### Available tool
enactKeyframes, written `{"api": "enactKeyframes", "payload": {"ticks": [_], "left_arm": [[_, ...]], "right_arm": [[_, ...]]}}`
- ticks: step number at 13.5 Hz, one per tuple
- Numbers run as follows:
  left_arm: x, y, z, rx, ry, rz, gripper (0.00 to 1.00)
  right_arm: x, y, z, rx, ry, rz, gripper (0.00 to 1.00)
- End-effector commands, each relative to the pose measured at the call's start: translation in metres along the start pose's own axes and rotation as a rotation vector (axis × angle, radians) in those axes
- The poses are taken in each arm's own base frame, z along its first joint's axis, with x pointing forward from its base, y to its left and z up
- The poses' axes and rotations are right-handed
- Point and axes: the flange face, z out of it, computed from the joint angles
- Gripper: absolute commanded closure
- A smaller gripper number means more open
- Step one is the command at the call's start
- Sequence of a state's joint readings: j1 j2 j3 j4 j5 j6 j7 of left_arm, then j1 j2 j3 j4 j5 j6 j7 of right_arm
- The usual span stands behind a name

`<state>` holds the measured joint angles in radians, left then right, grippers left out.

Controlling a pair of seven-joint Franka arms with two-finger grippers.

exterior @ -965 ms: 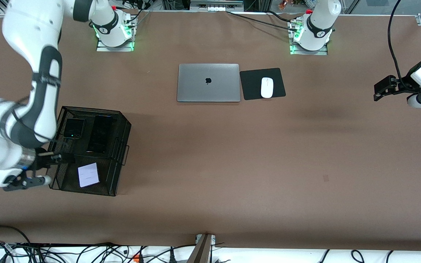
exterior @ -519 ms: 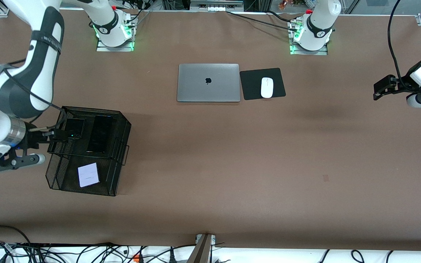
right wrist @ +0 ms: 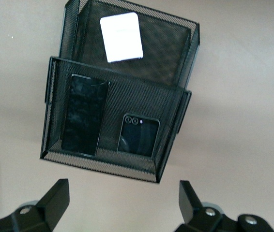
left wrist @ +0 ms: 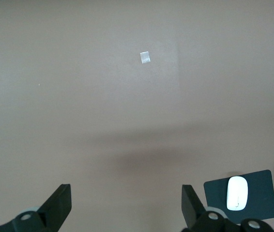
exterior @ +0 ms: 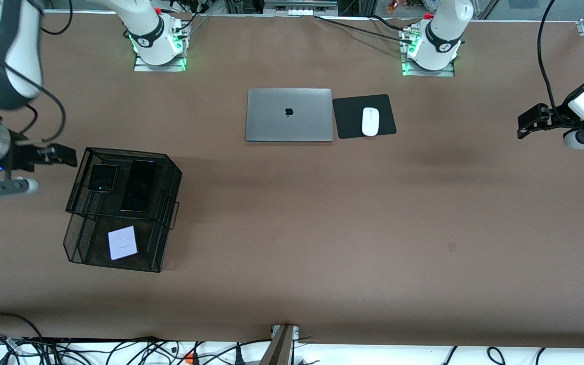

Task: Place phones with both arms

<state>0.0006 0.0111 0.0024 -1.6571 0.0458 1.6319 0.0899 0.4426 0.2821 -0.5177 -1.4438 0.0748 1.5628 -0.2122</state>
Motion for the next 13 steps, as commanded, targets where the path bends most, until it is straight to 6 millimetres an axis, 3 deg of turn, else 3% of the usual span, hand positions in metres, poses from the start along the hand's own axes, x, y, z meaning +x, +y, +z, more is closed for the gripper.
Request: {"api": "enactKeyframes", "payload": {"ticks": [1, 4, 7, 13], "left_arm": [[0.001, -0.001, -0.006, 0.021, -0.005, -0.002, 0.00], [0.001, -0.001, -0.006, 0.021, -0.005, -0.001, 0.00], [0.001, -0.001, -0.006, 0.021, -0.005, -0.001, 0.00], [0.001, -0.001, -0.005, 0.021, -0.007, -0.001, 0.00]], "right_arm": [[-0.045, 0.000, -0.017, 0.014, 0.017, 0.035, 0.00], [-0.067, 0.010, -0.037, 0.005, 0.034, 0.089, 0.00], [-0.077, 0.018, -0.050, 0.006, 0.038, 0.106, 0.00], [-0.073, 0.020, -0.041, 0.001, 0.017, 0.110, 0.00]]}}
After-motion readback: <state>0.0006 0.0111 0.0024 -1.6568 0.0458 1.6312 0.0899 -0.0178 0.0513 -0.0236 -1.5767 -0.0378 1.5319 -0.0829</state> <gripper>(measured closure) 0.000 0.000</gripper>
